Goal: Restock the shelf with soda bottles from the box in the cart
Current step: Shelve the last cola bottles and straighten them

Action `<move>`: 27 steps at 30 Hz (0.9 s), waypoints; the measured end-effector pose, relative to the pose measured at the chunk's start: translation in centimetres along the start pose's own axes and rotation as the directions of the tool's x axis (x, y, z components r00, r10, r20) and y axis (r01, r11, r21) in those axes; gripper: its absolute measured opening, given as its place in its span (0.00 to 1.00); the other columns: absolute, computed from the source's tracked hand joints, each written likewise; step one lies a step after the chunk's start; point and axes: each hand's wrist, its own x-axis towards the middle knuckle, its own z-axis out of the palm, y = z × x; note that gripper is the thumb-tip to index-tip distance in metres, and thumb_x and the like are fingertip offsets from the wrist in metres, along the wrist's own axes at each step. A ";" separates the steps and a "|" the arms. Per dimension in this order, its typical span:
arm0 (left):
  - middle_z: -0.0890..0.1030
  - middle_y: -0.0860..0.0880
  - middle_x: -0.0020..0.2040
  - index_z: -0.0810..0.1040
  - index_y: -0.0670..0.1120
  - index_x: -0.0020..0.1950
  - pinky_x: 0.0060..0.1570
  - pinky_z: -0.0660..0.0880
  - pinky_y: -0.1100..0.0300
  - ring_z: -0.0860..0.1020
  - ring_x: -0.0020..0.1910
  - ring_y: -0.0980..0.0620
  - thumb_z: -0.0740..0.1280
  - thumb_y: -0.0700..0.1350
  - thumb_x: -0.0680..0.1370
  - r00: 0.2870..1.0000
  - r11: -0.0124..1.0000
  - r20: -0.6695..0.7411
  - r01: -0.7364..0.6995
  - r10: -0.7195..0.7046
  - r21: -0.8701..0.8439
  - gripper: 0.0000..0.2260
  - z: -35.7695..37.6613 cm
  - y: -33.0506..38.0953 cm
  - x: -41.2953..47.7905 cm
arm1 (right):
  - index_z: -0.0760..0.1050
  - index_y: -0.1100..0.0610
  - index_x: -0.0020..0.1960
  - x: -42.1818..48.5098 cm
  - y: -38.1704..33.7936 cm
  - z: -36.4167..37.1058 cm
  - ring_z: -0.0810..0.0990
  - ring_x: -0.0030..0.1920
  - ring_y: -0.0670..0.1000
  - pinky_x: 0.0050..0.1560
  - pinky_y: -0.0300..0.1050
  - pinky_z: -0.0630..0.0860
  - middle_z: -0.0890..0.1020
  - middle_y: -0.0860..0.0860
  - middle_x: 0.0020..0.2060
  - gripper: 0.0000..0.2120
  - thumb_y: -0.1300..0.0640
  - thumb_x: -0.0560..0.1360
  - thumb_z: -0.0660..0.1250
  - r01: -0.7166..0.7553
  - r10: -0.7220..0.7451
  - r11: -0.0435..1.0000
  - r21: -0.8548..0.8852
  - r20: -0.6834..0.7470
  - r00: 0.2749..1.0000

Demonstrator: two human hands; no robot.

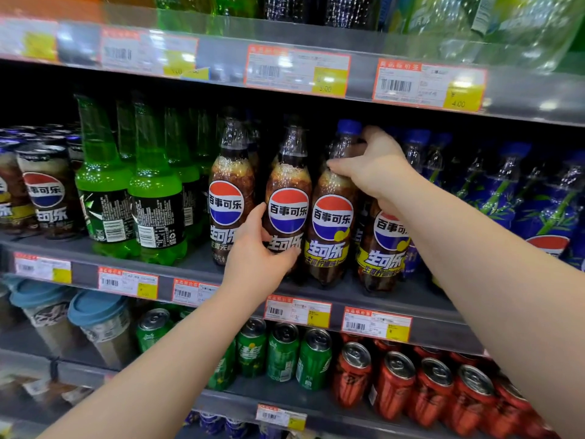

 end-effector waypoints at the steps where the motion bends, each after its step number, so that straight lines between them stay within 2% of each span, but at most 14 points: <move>1: 0.69 0.57 0.43 0.60 0.54 0.72 0.46 0.73 0.56 0.75 0.44 0.50 0.74 0.48 0.68 1.000 1.000 -0.002 0.005 -0.005 0.005 0.37 0.0 0.0 0.0 | 0.70 0.59 0.60 0.0 0.0 0.1 0.78 0.54 0.57 0.56 0.52 0.77 0.79 0.57 0.55 0.23 0.59 0.68 0.74 -0.003 0.003 1.000 0.008 0.005 1.000; 9: 0.69 0.56 0.43 0.59 0.55 0.72 0.46 0.73 0.55 0.75 0.42 0.51 0.73 0.49 0.68 1.000 1.000 -0.001 0.019 -0.019 0.002 0.37 0.0 0.0 0.0 | 0.71 0.59 0.58 0.1 -0.1 -0.1 0.79 0.54 0.58 0.57 0.52 0.76 0.80 0.57 0.54 0.20 0.60 0.69 0.72 -0.009 0.008 1.000 0.019 0.042 0.999; 12: 0.69 0.56 0.43 0.59 0.54 0.73 0.46 0.73 0.56 0.75 0.38 0.54 0.73 0.48 0.68 1.000 1.000 -0.013 0.023 -0.023 0.013 0.37 -0.1 0.1 -0.3 | 0.71 0.59 0.59 -0.2 0.0 -0.2 0.78 0.55 0.58 0.58 0.54 0.76 0.79 0.57 0.55 0.23 0.58 0.67 0.74 0.003 -0.003 1.000 0.015 0.007 1.000; 14: 0.70 0.55 0.43 0.60 0.52 0.73 0.43 0.72 0.57 0.75 0.35 0.56 0.73 0.46 0.69 0.999 1.000 -0.050 0.017 -0.016 0.016 0.35 -0.3 0.3 -0.6 | 0.69 0.58 0.63 -0.6 0.2 -0.5 0.78 0.56 0.57 0.59 0.55 0.75 0.78 0.56 0.57 0.27 0.58 0.67 0.74 0.015 -0.014 0.999 0.049 -0.007 1.000; 16: 0.70 0.54 0.45 0.64 0.49 0.70 0.44 0.72 0.58 0.75 0.40 0.53 0.73 0.44 0.69 0.988 0.999 -0.153 -0.021 0.027 0.045 0.32 -1.1 0.4 -0.7 | 0.65 0.58 0.68 -1.0 0.3 -1.1 0.77 0.58 0.56 0.60 0.55 0.74 0.77 0.56 0.60 0.31 0.58 0.68 0.73 0.044 -0.043 0.996 0.077 -0.017 0.999; 19: 0.73 0.45 0.55 0.69 0.43 0.66 0.58 0.68 0.50 0.72 0.56 0.44 0.74 0.44 0.68 0.925 0.973 -0.350 -0.077 0.151 0.217 0.29 -2.8 0.1 -0.1 | 0.61 0.56 0.72 -1.6 0.5 -1.7 0.73 0.63 0.55 0.64 0.53 0.71 0.73 0.55 0.65 0.35 0.56 0.69 0.73 0.085 -0.084 0.996 0.040 -0.034 0.996; 21: 0.72 0.40 0.61 0.69 0.41 0.66 0.62 0.64 0.49 0.68 0.63 0.41 0.75 0.46 0.66 0.896 0.955 -0.415 -0.029 0.157 0.296 0.31 -3.9 -0.2 0.7 | 0.60 0.55 0.72 -2.3 0.5 -1.7 0.70 0.66 0.55 0.68 0.49 0.67 0.70 0.55 0.67 0.35 0.55 0.69 0.72 0.140 -0.143 0.989 -0.043 -0.066 0.988; 24: 0.64 0.39 0.69 0.60 0.43 0.73 0.68 0.61 0.47 0.63 0.69 0.41 0.77 0.49 0.64 0.948 0.971 -0.318 0.107 -0.034 0.215 0.42 -4.6 -1.3 2.1 | 0.61 0.54 0.72 -3.9 0.1 -1.0 0.65 0.69 0.54 0.67 0.42 0.61 0.63 0.54 0.70 0.32 0.57 0.71 0.70 0.241 -0.257 0.959 -0.149 -0.101 0.961; 27: 0.68 0.42 0.68 0.57 0.47 0.74 0.67 0.67 0.46 0.68 0.67 0.43 0.79 0.51 0.60 0.982 0.986 -0.123 0.155 -0.147 0.066 0.49 -4.4 -2.5 2.8 | 0.68 0.57 0.68 -5.1 -0.8 0.3 0.63 0.70 0.54 0.70 0.43 0.59 0.64 0.55 0.70 0.26 0.61 0.71 0.68 0.378 -0.400 0.907 -0.188 -0.099 0.911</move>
